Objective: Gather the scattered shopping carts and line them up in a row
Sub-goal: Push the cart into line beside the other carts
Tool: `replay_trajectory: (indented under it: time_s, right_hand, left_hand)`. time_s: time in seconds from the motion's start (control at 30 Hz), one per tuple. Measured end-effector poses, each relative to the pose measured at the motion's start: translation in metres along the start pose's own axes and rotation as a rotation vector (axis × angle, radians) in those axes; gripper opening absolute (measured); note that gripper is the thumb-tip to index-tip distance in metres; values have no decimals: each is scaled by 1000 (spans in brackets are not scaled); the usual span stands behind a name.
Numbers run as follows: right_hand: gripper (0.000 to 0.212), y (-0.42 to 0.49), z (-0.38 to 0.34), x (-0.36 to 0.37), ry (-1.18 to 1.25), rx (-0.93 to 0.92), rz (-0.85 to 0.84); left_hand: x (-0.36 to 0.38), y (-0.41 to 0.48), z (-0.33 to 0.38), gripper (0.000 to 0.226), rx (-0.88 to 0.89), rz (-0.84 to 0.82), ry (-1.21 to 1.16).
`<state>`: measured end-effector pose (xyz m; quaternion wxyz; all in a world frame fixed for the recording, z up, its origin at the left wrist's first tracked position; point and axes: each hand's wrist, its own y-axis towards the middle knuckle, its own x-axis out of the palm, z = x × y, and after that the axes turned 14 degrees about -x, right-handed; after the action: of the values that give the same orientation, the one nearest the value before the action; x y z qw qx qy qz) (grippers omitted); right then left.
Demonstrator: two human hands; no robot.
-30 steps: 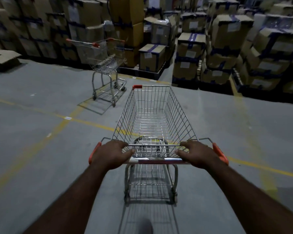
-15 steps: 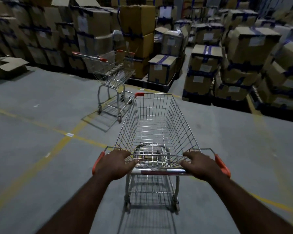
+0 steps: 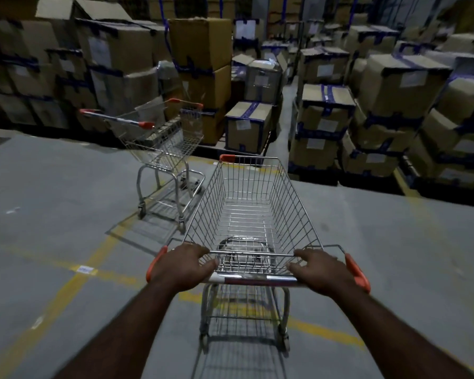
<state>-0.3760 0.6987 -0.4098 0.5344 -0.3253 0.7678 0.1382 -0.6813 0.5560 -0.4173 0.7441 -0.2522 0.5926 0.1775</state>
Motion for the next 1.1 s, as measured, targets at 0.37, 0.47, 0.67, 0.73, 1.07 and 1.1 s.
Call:
replay_trajectory:
  time_s: [0.37,0.47,0.67,0.73,1.07,1.1]
  right_hand:
    - [80,184,7,-35,-20,29,24]
    - [79,244,13,-48,-40,11,32]
    - [71,364,25,-70,-56,8,61]
    - [68,402,26,-76,-55,2,68]
    - [66,577,34,-96,-77,-23,71]
    - [65,593,33,-98,-83,-27,69]
  left_hand:
    - [-32,187,11,76,36,-36,17]
    - [-39,244,18,73,41,-16,33]
    - [-56,356,28,80,-13,-5,6]
    - [-62,393,27,84,-22,-2,-1]
    - [-90,557,27,78,-69,-37,-9]
    - [-94,573,26,75,-68,-41,-11]
